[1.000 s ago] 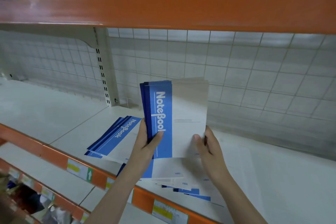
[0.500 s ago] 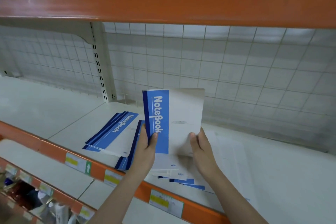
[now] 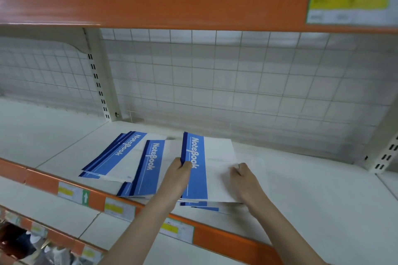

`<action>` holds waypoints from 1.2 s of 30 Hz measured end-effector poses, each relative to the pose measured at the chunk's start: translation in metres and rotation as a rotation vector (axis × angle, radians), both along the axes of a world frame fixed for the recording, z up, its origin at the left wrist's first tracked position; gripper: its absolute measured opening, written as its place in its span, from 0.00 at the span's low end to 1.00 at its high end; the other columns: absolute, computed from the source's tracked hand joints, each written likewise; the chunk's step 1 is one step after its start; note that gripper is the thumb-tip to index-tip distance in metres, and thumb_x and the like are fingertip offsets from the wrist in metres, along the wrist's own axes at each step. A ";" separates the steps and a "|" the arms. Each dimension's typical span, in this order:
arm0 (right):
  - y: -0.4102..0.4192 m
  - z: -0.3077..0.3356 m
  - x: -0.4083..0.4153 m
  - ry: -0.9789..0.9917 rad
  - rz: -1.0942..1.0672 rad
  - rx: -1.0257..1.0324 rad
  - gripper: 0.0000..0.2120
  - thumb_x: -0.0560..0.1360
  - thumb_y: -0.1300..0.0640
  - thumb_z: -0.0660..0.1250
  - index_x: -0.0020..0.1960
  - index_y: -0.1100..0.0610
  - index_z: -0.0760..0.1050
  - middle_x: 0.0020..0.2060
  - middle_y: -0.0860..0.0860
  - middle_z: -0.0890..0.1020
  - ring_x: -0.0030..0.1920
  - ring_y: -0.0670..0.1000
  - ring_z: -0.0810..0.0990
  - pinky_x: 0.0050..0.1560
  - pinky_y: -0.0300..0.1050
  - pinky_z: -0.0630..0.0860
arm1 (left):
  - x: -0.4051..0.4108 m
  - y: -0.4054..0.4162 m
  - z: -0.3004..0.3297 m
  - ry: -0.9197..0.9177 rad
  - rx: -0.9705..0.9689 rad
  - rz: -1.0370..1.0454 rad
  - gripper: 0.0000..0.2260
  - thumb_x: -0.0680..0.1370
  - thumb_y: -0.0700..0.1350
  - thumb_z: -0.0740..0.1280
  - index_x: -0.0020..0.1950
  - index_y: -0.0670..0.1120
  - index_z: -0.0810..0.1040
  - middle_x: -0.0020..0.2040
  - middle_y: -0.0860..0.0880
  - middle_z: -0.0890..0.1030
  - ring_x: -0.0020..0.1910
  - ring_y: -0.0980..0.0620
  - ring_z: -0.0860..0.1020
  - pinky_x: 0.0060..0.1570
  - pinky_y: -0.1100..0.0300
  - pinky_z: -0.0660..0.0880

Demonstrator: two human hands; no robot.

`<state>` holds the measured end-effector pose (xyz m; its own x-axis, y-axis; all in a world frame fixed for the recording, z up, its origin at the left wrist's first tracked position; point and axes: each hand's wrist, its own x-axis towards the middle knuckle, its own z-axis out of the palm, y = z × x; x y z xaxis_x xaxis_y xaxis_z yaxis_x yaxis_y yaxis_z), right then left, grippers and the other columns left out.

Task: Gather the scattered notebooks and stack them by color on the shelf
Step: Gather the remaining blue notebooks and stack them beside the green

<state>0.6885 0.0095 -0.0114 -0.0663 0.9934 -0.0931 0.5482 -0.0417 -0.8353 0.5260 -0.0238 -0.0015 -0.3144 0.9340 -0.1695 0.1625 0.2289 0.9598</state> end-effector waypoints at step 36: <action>-0.058 0.019 0.394 0.088 -0.293 -0.056 0.10 0.80 0.59 0.51 0.39 0.57 0.59 0.36 0.51 0.67 0.31 0.49 0.64 0.17 0.31 0.60 | 0.386 -0.015 0.005 -0.166 -0.047 -0.230 0.08 0.83 0.48 0.55 0.46 0.52 0.70 0.46 0.53 0.80 0.43 0.54 0.80 0.34 0.61 0.73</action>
